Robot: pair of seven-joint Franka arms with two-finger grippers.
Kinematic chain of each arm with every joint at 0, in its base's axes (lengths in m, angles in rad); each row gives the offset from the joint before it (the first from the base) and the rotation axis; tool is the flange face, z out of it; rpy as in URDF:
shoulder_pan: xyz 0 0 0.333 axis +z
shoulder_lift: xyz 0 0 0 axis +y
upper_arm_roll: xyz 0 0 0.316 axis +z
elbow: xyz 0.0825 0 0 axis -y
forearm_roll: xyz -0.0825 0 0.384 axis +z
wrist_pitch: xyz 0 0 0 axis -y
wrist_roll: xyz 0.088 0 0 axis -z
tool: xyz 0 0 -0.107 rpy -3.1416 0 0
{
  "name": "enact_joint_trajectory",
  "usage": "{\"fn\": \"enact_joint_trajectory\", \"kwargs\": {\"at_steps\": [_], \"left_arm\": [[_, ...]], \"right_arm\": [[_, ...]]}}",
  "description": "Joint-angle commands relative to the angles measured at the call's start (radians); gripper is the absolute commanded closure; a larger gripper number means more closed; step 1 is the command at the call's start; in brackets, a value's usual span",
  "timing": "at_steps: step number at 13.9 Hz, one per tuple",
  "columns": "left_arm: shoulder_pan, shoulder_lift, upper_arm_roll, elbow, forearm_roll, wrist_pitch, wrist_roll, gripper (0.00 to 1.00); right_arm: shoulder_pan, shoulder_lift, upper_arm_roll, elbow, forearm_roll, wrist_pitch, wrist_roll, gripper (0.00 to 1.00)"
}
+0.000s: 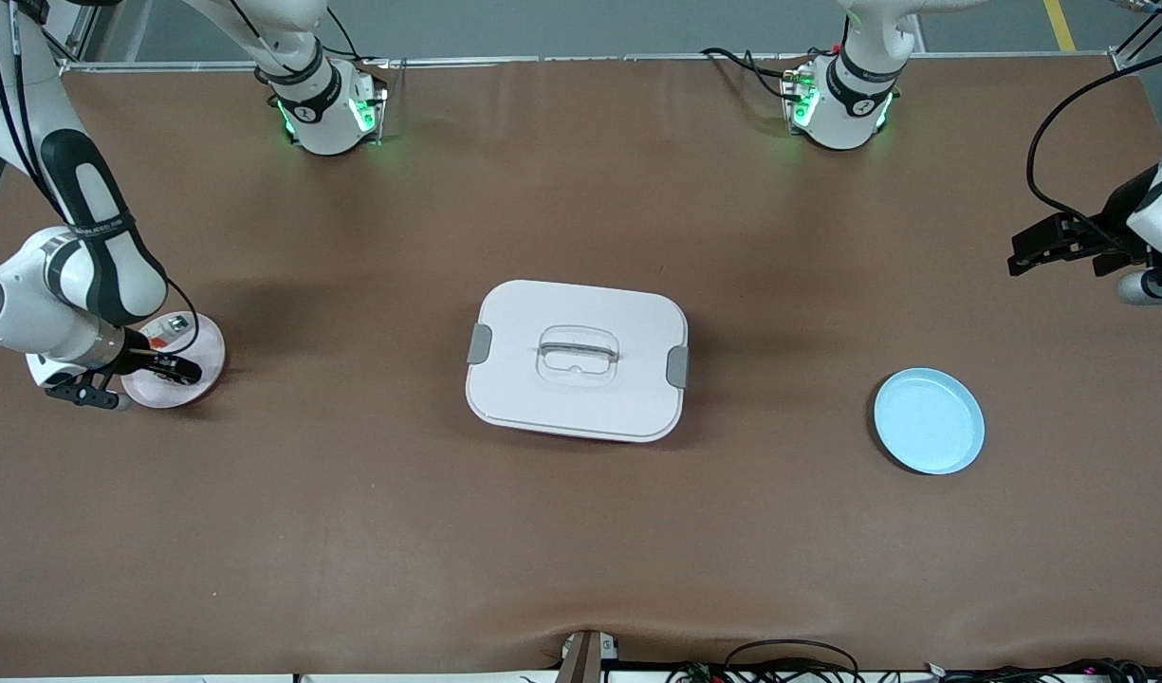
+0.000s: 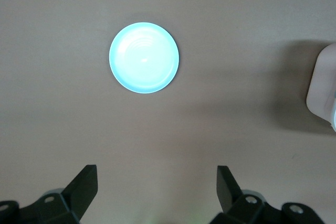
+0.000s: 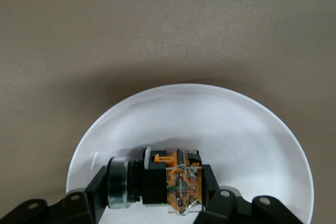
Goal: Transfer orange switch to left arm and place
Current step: 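Close the right gripper on the orange switch and lift it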
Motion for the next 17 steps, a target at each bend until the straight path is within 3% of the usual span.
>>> {"fn": "enact_joint_trajectory", "kwargs": {"at_steps": [1,5,10,17], "left_arm": [[0.005,0.005,-0.001,0.016,-0.015,0.0,0.005,0.0],[0.005,0.005,-0.001,0.016,-0.015,0.0,0.005,0.0],[0.004,0.005,-0.001,0.016,-0.015,0.0,0.005,0.0],[-0.002,-0.006,-0.009,0.017,-0.044,-0.002,0.005,0.0]], "right_arm": [[-0.009,-0.02,0.01,0.062,0.021,-0.124,-0.017,1.0],[-0.005,-0.07,0.01,0.176,0.021,-0.379,0.001,1.0],[0.067,-0.158,0.011,0.256,0.024,-0.637,0.194,1.0],[0.228,-0.218,0.011,0.387,0.146,-0.884,0.545,1.0]]}}
